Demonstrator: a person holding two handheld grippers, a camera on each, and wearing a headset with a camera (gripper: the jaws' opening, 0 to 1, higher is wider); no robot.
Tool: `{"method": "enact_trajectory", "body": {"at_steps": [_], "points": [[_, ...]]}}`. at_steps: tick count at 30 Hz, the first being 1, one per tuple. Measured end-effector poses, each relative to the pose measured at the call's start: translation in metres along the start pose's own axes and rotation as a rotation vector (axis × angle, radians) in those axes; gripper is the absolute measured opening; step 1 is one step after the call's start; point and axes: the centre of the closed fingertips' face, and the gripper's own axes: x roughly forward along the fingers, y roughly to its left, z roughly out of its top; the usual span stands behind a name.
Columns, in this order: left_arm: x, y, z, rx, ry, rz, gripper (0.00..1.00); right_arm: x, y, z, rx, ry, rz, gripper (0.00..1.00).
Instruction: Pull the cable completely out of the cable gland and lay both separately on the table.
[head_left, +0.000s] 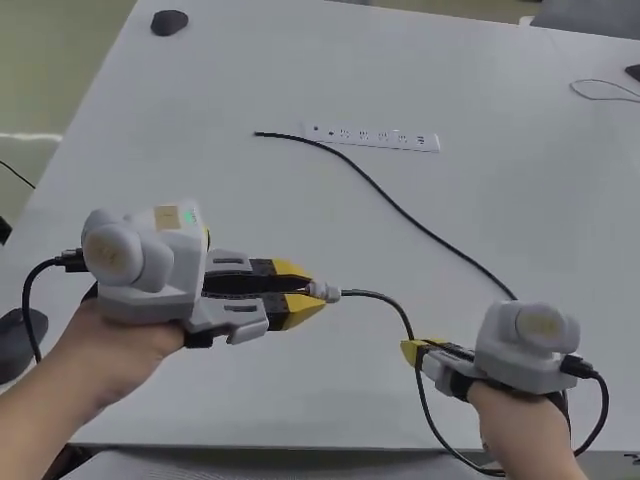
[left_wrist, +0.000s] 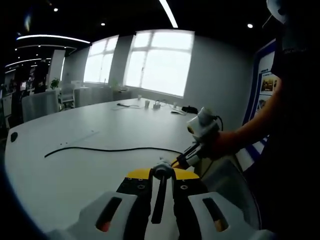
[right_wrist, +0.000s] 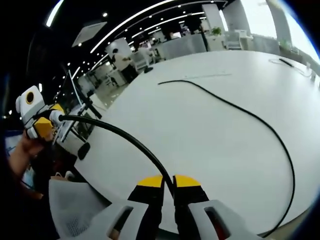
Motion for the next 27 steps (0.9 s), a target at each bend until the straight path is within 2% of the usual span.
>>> {"method": "enact_trajectory", "body": {"at_steps": [12, 23, 25, 27], "points": [[-0.002, 0.000, 0.002, -0.011, -0.003, -0.001, 0.15, -0.003, 0.009, -0.001, -0.131, 0.022, 0.024, 0.03], [-0.001, 0.001, 0.002, -0.026, 0.000, -0.010, 0.15, -0.004, 0.022, 0.006, -0.267, 0.016, 0.058, 0.12], [-0.001, 0.002, 0.000, -0.027, 0.008, -0.009, 0.15, -0.007, 0.027, 0.012, -0.289, 0.004, 0.070, 0.14], [-0.001, 0.003, -0.001, -0.030, 0.010, -0.006, 0.15, -0.013, 0.034, 0.025, -0.334, -0.026, 0.086, 0.17]]}}
